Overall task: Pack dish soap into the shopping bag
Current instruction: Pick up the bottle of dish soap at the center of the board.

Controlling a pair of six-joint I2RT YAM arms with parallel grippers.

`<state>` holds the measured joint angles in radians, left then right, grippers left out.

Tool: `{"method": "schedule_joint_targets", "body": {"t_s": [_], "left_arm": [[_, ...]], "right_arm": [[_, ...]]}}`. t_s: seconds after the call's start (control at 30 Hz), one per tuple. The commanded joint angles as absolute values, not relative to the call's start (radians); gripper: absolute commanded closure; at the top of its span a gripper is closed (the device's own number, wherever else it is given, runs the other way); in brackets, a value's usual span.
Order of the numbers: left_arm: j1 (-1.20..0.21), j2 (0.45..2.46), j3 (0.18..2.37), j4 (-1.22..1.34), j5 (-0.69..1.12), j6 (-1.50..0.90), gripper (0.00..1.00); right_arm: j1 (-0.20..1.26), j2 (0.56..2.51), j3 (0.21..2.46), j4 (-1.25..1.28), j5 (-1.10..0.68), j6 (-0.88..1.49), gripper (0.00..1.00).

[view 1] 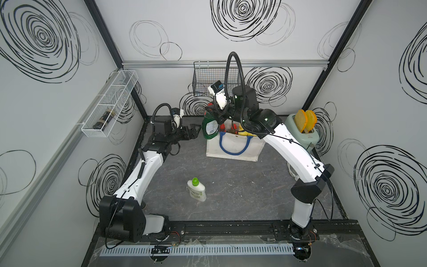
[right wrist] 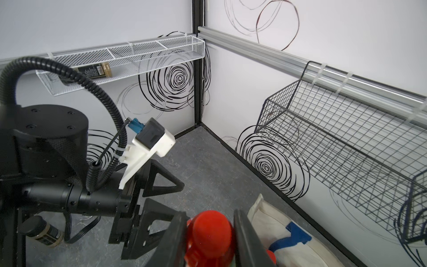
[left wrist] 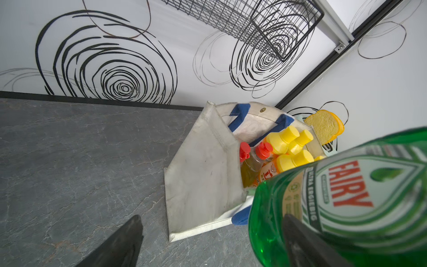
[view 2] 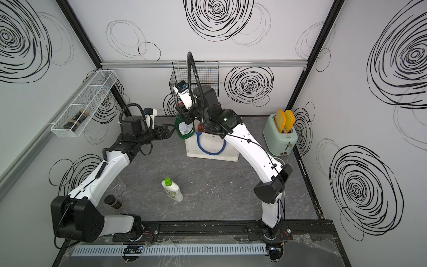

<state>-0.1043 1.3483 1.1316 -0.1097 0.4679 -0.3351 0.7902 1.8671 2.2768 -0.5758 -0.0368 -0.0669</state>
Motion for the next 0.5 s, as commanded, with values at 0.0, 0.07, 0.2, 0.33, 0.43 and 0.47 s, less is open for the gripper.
{"method": "schedule_joint_targets", "body": {"t_s": [0.0, 0.07, 0.2, 0.33, 0.43, 0.47], "left_arm": [[-0.121, 1.345, 1.179, -0.098, 0.45, -0.311, 0.04], [-0.129, 1.345, 1.183, -0.105, 0.446, -0.31, 0.04], [-0.141, 1.348, 1.199, -0.118, 0.431, -0.301, 0.04], [-0.158, 1.359, 1.227, -0.131, 0.419, -0.3, 0.04], [-0.178, 1.374, 1.261, -0.151, 0.391, -0.292, 0.04], [-0.186, 1.38, 1.271, -0.157, 0.376, -0.287, 0.04]], "right_arm": [[0.758, 1.844, 2.345, -0.437, -0.016, -0.042, 1.0], [0.749, 1.841, 2.353, -0.43, -0.019, -0.04, 1.0], [0.716, 1.839, 2.37, -0.437, -0.021, -0.036, 1.0], [0.679, 1.834, 2.365, -0.455, -0.023, -0.028, 1.0], [0.654, 1.832, 2.356, -0.471, -0.016, -0.029, 1.0], [0.648, 1.829, 2.352, -0.475, -0.011, -0.031, 1.0]]}}
